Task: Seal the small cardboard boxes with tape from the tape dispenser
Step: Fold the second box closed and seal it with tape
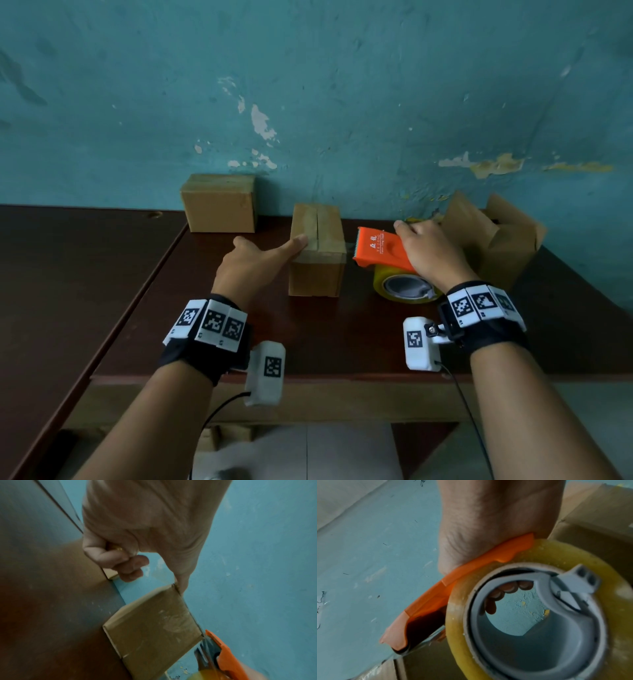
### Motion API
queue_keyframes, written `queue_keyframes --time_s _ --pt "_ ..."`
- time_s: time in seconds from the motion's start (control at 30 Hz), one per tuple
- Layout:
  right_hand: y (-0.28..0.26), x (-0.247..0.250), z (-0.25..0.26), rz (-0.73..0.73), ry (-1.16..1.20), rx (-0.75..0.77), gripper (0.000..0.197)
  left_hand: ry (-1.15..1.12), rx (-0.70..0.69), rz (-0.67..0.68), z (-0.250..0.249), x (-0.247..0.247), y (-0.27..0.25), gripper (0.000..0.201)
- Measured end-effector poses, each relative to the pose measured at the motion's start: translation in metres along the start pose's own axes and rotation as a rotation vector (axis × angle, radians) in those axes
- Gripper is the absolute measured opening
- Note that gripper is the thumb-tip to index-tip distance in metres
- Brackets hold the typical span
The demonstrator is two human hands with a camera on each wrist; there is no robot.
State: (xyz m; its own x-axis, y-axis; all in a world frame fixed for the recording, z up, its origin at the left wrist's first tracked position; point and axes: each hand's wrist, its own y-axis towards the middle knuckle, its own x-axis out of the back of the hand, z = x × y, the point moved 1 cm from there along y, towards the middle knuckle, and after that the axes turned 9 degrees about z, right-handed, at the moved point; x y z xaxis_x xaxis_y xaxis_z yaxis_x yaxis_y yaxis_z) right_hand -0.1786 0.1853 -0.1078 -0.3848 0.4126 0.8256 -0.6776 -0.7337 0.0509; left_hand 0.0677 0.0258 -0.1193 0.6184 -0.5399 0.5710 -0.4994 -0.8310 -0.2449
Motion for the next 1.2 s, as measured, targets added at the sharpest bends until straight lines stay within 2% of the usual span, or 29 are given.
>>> queue_keyframes --time_s 0.07,0.17,0.27,0.37,0.43,0.6,0.7,0.77,0.87,1.0,1.13,1.2 --pt "0.0 0.0 0.0 -0.001 -0.011 0.011 0.06 0.03 -0.125 -0.089 -0.003 -0.001 -0.001 0.109" --pt "0.001 0.0 0.001 -0.004 -0.014 0.014 0.061 0.122 -0.483 -0.245 -0.01 -0.007 -0.003 0.075" --pt "-0.001 0.0 0.005 -0.009 -0.012 0.015 0.058 0.25 -0.801 -0.21 -0.015 -0.013 -0.002 0.051" --pt "-0.002 0.0 0.008 -0.007 -0.027 0.049 0.058 0.36 -0.971 -0.097 -0.011 -0.019 0.006 0.043" --pt "-0.001 -0.002 0.009 0.0 -0.019 0.067 0.059 0.382 -0.959 -0.067 -0.01 -0.021 0.007 0.04" --pt "-0.001 -0.006 0.01 0.007 0.051 0.062 0.057 0.407 -0.801 -0.101 -0.017 -0.02 -0.007 0.038" --pt "0.0 -0.006 0.011 0.021 0.083 0.063 0.054 0.627 -0.803 -0.043 -0.02 -0.021 -0.013 0.047" --pt "0.001 -0.008 0.01 0.046 0.128 0.068 0.051 0.741 -0.783 -0.09 -0.018 -0.025 -0.014 0.058" --pt "0.002 -0.012 0.013 0.081 0.173 0.077 0.048 0.733 -0.756 -0.221 -0.017 -0.032 -0.013 0.064" --pt "0.002 -0.019 0.021 0.12 0.193 0.105 0.05 0.682 -0.753 -0.308 -0.016 -0.029 -0.012 0.048" --pt "0.004 -0.022 0.022 0.095 0.184 0.097 0.055 0.665 -0.731 -0.3 -0.012 -0.029 -0.008 0.039" --pt "0.005 -0.022 0.021 0.085 0.188 0.091 0.056 0.672 -0.709 -0.298 -0.01 -0.031 -0.007 0.042"
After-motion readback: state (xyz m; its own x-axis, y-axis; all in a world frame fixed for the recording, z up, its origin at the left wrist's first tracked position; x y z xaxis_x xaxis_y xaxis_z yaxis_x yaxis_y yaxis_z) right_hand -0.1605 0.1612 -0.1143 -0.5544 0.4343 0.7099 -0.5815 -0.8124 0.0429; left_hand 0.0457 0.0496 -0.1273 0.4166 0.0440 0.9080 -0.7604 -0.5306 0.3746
